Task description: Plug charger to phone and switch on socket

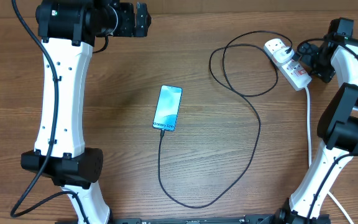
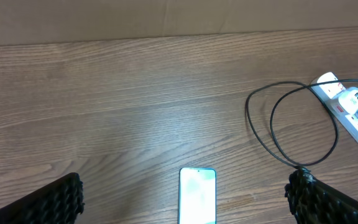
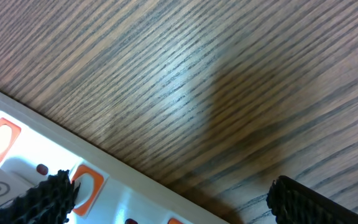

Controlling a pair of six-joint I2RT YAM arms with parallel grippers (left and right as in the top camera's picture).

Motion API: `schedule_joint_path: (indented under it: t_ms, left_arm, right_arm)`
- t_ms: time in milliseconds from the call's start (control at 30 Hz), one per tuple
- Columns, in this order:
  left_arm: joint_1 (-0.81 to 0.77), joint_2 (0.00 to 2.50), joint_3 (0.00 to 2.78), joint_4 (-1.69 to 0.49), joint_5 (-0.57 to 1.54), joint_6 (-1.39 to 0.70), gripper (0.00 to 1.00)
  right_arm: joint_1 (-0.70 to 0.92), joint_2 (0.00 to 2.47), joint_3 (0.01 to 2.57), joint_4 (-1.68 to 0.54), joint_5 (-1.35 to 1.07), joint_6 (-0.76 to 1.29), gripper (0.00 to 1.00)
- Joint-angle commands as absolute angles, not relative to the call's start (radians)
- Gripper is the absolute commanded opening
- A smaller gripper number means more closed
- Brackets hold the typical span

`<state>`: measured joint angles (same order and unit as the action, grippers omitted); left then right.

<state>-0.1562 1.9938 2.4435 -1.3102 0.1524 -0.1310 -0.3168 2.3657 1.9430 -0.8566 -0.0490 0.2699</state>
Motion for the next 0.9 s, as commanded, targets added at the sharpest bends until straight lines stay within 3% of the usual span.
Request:
schedule_joint_path:
  t_ms: [0,867]
  left_arm:
    - [-0.157,2.003,2.444,-1.309,0.146,-0.127,1.00]
    - [-0.157,2.003,2.444,-1.309,0.146,-0.127,1.00]
  right_arm:
    - [-0.301,2.383,1.943,-0.889,-0.091,0.260,1.00]
    - [-0.288,2.383,1.853,-0.889,-0.092,0.257,1.00]
